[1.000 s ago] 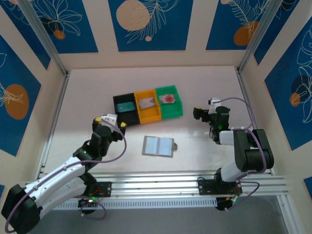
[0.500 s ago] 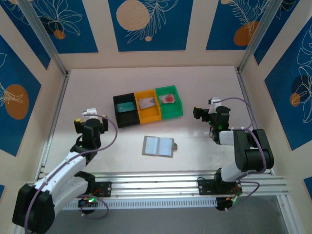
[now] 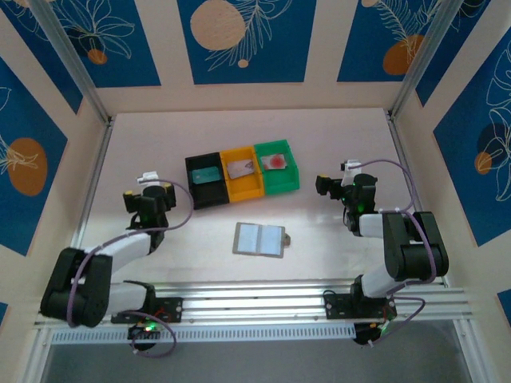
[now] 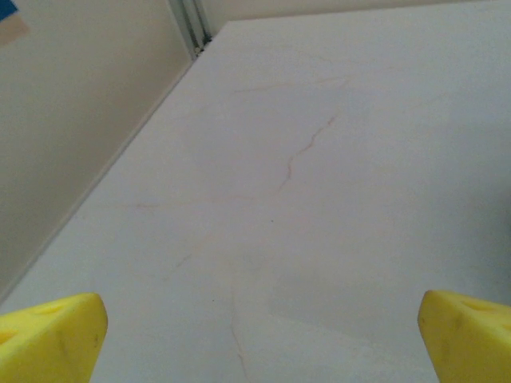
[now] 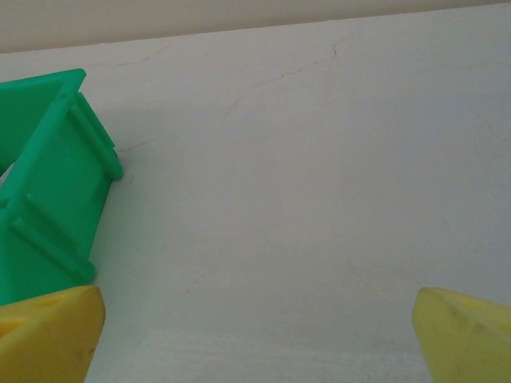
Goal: Take the credit cards out of the card holder
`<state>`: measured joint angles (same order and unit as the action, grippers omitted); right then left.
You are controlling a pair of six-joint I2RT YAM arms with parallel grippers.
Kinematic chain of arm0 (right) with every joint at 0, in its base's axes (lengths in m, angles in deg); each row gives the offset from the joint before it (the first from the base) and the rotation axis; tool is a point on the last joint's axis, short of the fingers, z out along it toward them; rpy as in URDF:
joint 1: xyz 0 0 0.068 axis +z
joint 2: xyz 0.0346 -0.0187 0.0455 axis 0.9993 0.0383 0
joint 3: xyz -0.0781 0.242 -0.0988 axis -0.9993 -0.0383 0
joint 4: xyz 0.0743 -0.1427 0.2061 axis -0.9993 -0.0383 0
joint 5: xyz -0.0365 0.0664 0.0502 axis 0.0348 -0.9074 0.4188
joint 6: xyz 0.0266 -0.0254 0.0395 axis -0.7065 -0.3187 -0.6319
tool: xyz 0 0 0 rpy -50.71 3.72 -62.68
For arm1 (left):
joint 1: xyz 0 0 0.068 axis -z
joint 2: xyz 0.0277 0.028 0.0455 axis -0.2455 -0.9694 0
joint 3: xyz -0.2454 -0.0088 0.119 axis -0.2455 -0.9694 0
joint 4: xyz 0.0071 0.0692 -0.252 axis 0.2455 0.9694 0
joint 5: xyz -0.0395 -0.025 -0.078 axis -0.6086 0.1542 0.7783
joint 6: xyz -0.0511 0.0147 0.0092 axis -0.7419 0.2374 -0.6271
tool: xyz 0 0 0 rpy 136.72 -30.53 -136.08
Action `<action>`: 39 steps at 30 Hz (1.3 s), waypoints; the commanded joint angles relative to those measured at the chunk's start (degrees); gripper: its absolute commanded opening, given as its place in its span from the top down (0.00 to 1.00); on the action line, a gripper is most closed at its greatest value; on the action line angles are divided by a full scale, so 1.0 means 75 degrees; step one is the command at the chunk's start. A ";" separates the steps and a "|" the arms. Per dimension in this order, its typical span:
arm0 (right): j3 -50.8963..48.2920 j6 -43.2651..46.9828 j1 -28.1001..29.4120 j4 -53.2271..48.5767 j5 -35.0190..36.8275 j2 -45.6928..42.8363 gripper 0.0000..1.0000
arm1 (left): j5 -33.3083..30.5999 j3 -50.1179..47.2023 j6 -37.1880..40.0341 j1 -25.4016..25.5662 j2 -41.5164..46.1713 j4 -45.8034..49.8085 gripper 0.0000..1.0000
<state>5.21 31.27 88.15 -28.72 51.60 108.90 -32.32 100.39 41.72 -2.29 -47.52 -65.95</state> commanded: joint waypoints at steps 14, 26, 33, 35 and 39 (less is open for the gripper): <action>-0.0036 0.0079 -0.0046 0.0147 -0.0126 0.0048 0.01 | 0.2895 0.0134 0.0833 -0.0798 -0.1877 -0.2579 0.00; -0.0034 0.0047 -0.0094 0.0116 -0.0232 0.0048 0.01 | 0.2695 -0.0099 0.0950 -0.0711 -0.2020 -0.3330 0.00; -0.0039 0.0048 -0.0092 0.0121 -0.0222 0.0037 0.01 | 0.2707 -0.0092 0.0947 -0.0722 -0.2023 -0.3322 0.00; -0.0041 0.0047 -0.0092 0.0132 -0.0214 0.0036 0.01 | 0.2707 -0.0093 0.0949 -0.0723 -0.2020 -0.3319 0.00; -0.0034 0.0059 -0.0070 0.0136 -0.0174 0.0036 0.01 | 0.2708 -0.0086 0.0950 -0.0723 -0.2022 -0.3310 0.00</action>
<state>5.21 31.27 87.69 -28.74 50.77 108.90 -12.10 100.28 47.71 -7.73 -62.34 -88.90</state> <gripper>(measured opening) 0.990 0.996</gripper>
